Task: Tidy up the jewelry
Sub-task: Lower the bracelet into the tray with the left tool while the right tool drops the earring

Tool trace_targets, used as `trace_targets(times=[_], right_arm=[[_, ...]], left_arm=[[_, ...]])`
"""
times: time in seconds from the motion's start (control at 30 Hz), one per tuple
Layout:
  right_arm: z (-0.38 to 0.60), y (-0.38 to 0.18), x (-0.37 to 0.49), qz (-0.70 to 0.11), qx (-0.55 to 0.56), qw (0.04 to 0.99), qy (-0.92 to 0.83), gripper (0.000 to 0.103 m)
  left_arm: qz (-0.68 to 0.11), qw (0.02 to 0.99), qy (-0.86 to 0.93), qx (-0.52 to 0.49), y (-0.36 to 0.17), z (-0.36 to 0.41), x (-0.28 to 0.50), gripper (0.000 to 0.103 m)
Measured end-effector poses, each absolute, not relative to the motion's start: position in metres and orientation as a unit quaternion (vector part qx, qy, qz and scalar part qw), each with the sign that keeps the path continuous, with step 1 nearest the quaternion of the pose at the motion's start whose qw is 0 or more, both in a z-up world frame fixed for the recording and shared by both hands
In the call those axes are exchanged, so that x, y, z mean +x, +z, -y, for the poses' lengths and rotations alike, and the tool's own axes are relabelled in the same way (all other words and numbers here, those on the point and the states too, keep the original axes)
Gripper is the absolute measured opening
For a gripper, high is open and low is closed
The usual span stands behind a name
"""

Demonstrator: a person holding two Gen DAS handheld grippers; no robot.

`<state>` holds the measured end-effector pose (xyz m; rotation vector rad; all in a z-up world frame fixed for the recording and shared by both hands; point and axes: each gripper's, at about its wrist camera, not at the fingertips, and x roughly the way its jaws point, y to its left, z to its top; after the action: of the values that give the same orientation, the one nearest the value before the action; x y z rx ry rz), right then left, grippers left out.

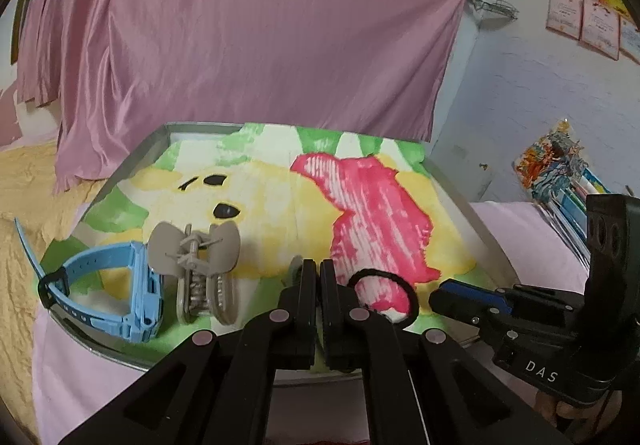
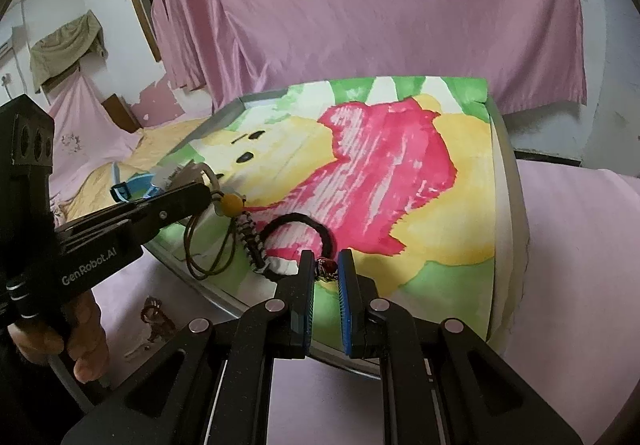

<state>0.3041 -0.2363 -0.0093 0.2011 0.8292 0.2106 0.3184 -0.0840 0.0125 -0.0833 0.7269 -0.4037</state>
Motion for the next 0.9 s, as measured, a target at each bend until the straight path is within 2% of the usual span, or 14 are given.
trace_targets(times=[0.13,0.23,0.3,0.43,0.5,0.57,0.63,0.7,0.73,0.77,0.9], right_arm=[[0.234,-0.010,0.306,-0.405,0.091,0.905,0.099,0.013],[0.236,-0.007,0.302,-0.398,0.091,0.908,0.094,0.023],[0.238,-0.004,0.298,-0.390,0.094,0.911,0.092,0.026],[0.242,0.002,0.289,-0.371,0.095,0.920,0.083,0.027],[0.243,0.006,0.283,-0.359,0.097,0.925,0.078,0.029],[0.245,0.010,0.276,-0.345,0.098,0.931,0.074,0.044],[0.247,0.016,0.266,-0.326,0.097,0.938,0.070,0.048],[0.247,0.022,0.256,-0.309,0.096,0.944,0.066,0.052],[0.247,0.024,0.251,-0.301,0.095,0.947,0.064,0.054],[0.247,0.027,0.246,-0.292,0.093,0.950,0.061,0.057],[0.246,0.037,0.223,-0.254,0.091,0.961,0.056,0.065]], left_arm=[[-0.364,0.912,-0.185,-0.039,0.009,0.081,0.318,0.003],[-0.364,0.912,-0.182,-0.041,0.009,0.078,0.315,0.006],[-0.360,0.914,-0.182,-0.042,0.010,0.077,0.312,0.011],[-0.345,0.918,-0.187,-0.048,0.015,0.073,0.303,0.034],[-0.335,0.921,-0.191,-0.054,0.018,0.071,0.299,0.035],[-0.327,0.925,-0.189,-0.053,0.022,0.069,0.293,0.035],[-0.314,0.929,-0.186,-0.053,0.027,0.067,0.285,0.036],[-0.302,0.934,-0.184,-0.056,0.031,0.063,0.276,0.050],[-0.291,0.937,-0.181,-0.063,0.034,0.059,0.269,0.069],[-0.279,0.941,-0.178,-0.071,0.036,0.055,0.263,0.077],[-0.242,0.952,-0.168,-0.082,0.046,0.043,0.239,0.079]])
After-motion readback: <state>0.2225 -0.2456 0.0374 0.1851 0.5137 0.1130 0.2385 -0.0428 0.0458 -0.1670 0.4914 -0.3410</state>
